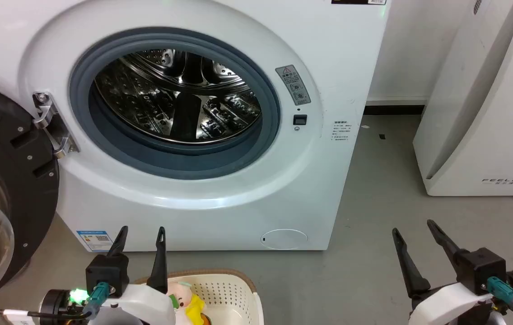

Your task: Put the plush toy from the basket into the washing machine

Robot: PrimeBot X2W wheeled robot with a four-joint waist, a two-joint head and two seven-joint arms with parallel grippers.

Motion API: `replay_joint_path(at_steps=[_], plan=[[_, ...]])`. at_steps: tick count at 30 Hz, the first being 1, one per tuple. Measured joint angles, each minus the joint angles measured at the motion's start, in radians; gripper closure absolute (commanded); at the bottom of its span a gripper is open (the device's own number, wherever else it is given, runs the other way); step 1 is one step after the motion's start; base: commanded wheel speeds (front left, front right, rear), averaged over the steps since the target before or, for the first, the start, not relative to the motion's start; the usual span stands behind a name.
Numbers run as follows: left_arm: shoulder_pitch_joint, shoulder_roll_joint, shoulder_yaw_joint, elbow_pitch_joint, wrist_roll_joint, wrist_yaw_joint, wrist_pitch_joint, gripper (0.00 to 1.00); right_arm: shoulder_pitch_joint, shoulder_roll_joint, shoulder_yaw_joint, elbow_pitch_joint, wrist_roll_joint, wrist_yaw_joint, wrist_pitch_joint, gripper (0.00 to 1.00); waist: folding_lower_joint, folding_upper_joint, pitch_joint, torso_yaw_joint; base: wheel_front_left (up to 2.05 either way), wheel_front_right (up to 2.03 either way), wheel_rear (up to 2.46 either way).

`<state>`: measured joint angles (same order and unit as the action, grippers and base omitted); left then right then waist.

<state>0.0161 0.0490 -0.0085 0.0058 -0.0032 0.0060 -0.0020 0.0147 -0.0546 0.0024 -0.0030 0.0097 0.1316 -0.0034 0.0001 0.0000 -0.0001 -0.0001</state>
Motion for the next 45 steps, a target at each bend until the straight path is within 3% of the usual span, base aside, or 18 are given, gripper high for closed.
replay_joint_path(at_steps=[22,45], plan=[[0.004,0.000,-0.030,0.035,-0.024,0.010,-0.045,0.00,0.003,0.000,-0.014,-0.021,0.010,0.000,-0.044,0.00,0.0000,0.0000,0.013,-0.001,0.00,0.00,0.00],[-0.099,0.007,-0.034,0.306,-0.057,0.000,-0.092,0.00,-0.001,0.000,0.005,-0.064,0.007,0.000,-0.091,0.00,0.0000,0.0000,0.151,-0.020,0.00,0.00,0.00]])
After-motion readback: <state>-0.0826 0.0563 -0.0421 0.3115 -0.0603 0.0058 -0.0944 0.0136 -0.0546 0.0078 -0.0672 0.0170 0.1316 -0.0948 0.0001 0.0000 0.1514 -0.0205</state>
